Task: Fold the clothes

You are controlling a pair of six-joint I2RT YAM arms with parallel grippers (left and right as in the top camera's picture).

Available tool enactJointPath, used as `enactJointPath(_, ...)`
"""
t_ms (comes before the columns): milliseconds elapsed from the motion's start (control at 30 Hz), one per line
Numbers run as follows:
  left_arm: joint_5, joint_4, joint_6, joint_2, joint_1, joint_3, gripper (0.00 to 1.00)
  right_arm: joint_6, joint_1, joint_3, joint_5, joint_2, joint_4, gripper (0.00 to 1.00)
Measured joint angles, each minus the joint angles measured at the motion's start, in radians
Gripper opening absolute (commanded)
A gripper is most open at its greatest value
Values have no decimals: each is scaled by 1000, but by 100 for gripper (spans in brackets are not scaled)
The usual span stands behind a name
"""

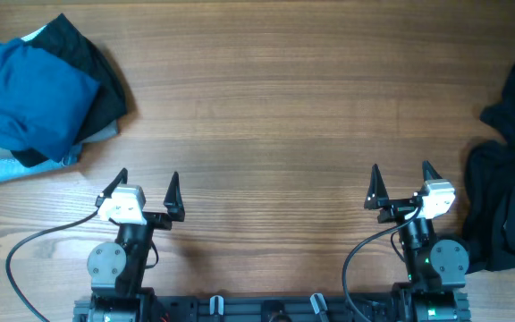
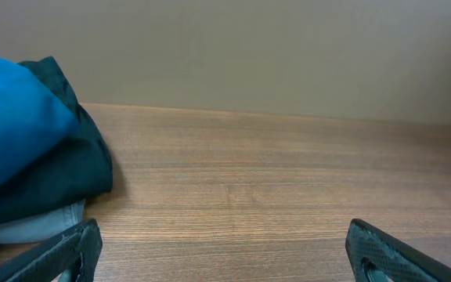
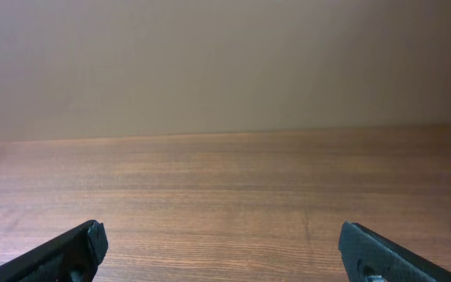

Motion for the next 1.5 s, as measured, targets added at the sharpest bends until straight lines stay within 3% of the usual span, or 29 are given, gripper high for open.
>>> enactJointPath(1100,0,0,-5,0,0,0,100,30,0,0,0,0,-1,100)
enactJointPath(1333,3,-2,-64,16,0,2,100,30,0,79,41,26,-194,100)
enactJointPath(1500,8,-62,-93,138,0,64,100,29,0,242,95,177,-350,100)
